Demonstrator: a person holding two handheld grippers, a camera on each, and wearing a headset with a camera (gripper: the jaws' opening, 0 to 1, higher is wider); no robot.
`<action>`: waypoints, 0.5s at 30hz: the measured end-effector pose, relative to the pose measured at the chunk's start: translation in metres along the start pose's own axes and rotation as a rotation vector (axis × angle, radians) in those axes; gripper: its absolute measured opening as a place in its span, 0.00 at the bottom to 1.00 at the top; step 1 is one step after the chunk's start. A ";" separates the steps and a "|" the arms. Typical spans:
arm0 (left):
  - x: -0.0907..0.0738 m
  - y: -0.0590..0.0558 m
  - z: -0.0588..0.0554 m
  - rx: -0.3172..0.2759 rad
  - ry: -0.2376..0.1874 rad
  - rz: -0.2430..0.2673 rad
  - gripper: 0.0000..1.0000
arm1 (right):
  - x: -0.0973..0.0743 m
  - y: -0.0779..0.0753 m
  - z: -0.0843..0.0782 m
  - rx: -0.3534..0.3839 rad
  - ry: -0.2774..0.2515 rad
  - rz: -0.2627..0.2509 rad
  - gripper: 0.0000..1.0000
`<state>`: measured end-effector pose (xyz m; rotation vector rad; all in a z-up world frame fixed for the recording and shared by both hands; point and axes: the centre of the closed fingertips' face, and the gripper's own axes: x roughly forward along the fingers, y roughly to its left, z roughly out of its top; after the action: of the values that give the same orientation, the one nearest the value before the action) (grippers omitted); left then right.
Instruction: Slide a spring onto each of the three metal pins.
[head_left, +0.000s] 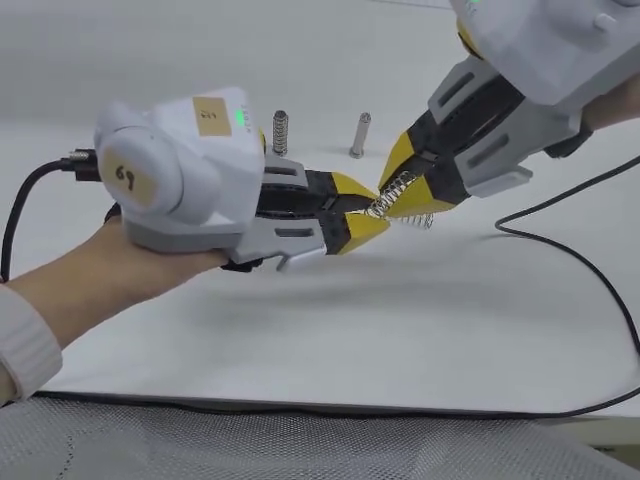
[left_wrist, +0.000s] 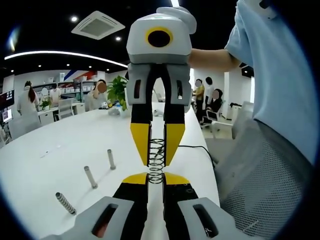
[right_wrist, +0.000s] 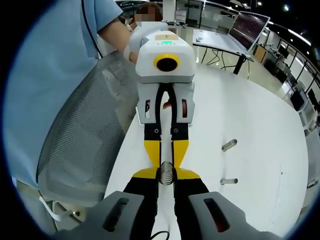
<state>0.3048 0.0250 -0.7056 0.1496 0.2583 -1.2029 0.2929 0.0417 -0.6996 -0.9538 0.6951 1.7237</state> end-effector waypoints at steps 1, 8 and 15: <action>0.000 0.000 0.000 -0.001 -0.001 0.002 0.03 | 0.000 0.000 0.000 0.000 0.000 0.000 0.08; -0.004 0.002 -0.006 0.004 0.011 0.017 0.07 | 0.000 -0.001 -0.001 -0.004 0.004 0.000 0.08; -0.014 0.004 -0.013 -0.023 0.018 0.046 0.18 | 0.000 -0.003 -0.003 -0.004 0.011 0.001 0.08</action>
<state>0.3028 0.0424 -0.7146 0.1457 0.2831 -1.1532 0.2965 0.0400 -0.7012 -0.9659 0.6997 1.7223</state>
